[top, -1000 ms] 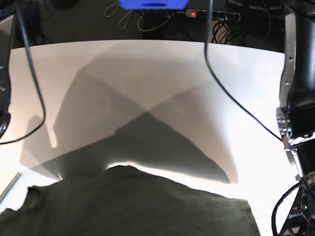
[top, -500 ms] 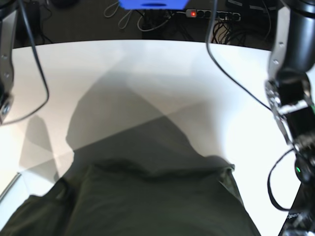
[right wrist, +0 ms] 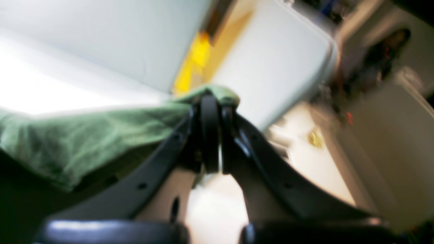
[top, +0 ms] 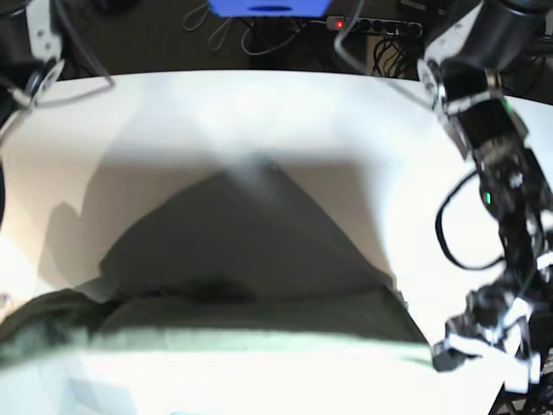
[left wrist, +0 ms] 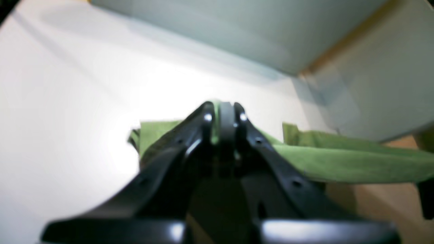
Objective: Layout the t-shirt on the table in an organized manner, then fold the t-shirt properly
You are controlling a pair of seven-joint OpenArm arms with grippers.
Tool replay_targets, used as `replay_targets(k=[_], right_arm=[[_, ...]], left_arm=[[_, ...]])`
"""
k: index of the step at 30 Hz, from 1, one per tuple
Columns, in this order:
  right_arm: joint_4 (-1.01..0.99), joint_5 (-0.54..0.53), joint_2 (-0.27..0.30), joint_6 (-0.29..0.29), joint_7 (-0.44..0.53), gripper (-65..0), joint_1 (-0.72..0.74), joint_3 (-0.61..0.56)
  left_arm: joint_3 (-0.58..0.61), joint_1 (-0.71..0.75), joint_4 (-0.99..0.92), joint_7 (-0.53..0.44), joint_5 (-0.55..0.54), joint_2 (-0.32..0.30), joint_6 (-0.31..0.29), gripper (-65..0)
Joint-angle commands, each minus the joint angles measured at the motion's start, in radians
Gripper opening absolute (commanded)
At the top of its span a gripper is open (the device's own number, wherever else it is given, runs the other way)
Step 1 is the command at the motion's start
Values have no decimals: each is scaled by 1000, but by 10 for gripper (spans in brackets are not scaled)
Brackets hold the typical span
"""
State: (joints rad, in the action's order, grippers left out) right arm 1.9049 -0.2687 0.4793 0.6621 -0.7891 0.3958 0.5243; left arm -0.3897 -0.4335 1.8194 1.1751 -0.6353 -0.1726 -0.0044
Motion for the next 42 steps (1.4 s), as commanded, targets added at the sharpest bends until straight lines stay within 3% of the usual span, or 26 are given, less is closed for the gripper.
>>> replay_targets(k=[1,5,12,19,22,31,42], right_arm=[[25,-14,-1,17,35,-650,4,30],[49,-14,-47,36,35,-650,-107,144],[80,-14,-126,36,44,-650,-354,208],[91,-11,-185,36,44,-650,-501,237],[91,-11,-207,36,44,-650,-553,265],[87,-10,-250,36,44,-650,-702,257],[87,-10,-259,36,44,-641,-842,167]], left_arm=[[-13,-6,32,-17,-27,5,-1,-648],[-35,124,110,2,-50,35,-1,-648],[-33,373,136,1,-186,37,-1,-648],[-38,520,136,-1,-211,-18,-1,-648],[-56,566,135,-2,-209,-37,-1,-648],[-268,594,133,4,-208,-38,-1,-648],[-283,643,58,4,-208,-38,-1,-648]])
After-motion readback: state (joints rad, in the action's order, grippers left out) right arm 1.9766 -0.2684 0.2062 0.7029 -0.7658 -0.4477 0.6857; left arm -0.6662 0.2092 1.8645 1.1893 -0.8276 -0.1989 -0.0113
